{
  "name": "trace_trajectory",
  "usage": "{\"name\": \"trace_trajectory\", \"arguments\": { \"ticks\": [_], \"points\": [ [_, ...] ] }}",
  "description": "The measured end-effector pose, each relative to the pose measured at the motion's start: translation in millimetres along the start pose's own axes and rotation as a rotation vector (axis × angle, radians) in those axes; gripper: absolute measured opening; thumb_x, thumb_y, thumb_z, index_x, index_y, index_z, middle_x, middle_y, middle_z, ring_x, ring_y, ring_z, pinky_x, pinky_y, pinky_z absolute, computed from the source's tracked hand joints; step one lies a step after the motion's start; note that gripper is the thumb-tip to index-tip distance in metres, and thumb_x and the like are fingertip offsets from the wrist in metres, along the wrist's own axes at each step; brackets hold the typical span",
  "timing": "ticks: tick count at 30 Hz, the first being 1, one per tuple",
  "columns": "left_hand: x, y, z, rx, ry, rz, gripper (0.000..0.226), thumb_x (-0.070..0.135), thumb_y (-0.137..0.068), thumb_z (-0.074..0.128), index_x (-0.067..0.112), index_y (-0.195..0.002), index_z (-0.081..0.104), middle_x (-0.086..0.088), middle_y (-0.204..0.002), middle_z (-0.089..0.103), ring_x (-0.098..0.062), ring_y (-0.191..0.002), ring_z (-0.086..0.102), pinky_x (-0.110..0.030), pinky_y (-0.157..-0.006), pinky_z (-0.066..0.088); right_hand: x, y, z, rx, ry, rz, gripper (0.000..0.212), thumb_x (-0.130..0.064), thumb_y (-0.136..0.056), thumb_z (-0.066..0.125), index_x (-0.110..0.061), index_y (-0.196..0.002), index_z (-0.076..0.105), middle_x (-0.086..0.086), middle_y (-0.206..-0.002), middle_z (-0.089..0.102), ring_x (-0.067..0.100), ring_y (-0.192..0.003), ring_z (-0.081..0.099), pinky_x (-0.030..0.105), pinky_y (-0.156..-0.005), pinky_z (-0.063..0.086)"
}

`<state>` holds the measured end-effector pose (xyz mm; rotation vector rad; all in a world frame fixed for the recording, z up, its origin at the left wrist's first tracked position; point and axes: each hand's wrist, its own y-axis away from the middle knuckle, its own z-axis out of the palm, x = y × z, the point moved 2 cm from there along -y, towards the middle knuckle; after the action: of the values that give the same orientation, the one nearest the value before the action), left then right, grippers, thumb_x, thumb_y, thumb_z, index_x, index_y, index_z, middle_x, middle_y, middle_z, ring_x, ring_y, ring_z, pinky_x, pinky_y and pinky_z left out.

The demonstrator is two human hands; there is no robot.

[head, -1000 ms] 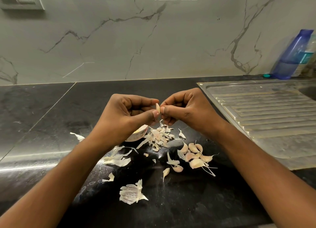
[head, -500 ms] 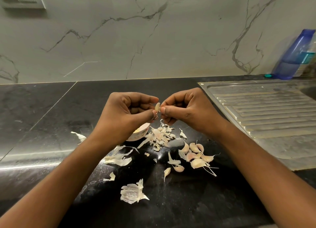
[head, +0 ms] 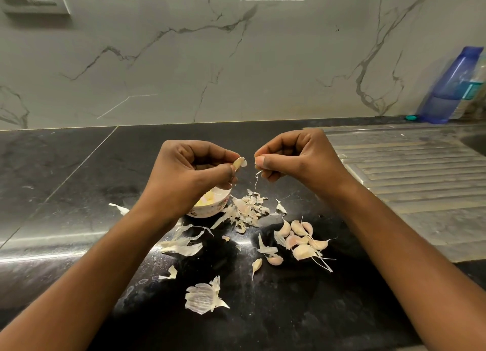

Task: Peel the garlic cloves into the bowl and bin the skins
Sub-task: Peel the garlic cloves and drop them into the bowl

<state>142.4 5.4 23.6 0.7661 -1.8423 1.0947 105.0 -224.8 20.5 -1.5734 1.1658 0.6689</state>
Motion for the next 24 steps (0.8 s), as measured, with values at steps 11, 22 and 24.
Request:
{"name": "trace_trajectory", "arguments": {
  "ticks": [11, 22, 24],
  "points": [
    [0.5, 1.6, 2.6, -0.04, 0.001, 0.011, 0.033, 0.026, -0.073, 0.081, 0.008, -0.1, 0.08, -0.007, -0.091, 0.081, -0.024, -0.083, 0.08, -0.03, -0.077, 0.065, 1.7, 2.1, 12.1, -0.177, -0.04, 0.03, 0.018, -0.009, -0.095, 0.076, 0.001, -0.11, 0.077, 0.014, -0.094, 0.081, 0.027, -0.082, 0.079, 0.037, -0.076, 0.067],
    [-2.5, -0.4, 0.0, -0.007, -0.011, -0.04, 0.015, 0.007, -0.084, 0.08, 0.007, -0.099, 0.08, -0.008, -0.087, 0.081, -0.025, -0.08, 0.08, -0.03, -0.078, 0.065, 5.4, -1.6, 7.2, -0.037, 0.081, 0.014, 0.013, -0.014, -0.092, 0.082, -0.003, -0.096, 0.08, 0.008, -0.081, 0.079, 0.026, -0.074, 0.078, 0.035, -0.07, 0.066],
    [-2.6, -0.7, -0.7, -0.002, -0.004, -0.045, 0.014, 0.003, -0.086, 0.079, 0.006, -0.099, 0.08, -0.009, -0.087, 0.081, -0.026, -0.08, 0.08, -0.031, -0.078, 0.065, 6.4, -3.0, 3.3, 0.021, 0.105, -0.004, 0.009, -0.012, -0.092, 0.082, -0.003, -0.093, 0.08, 0.009, -0.079, 0.079, 0.026, -0.072, 0.078, 0.034, -0.068, 0.066]
  ]
}}
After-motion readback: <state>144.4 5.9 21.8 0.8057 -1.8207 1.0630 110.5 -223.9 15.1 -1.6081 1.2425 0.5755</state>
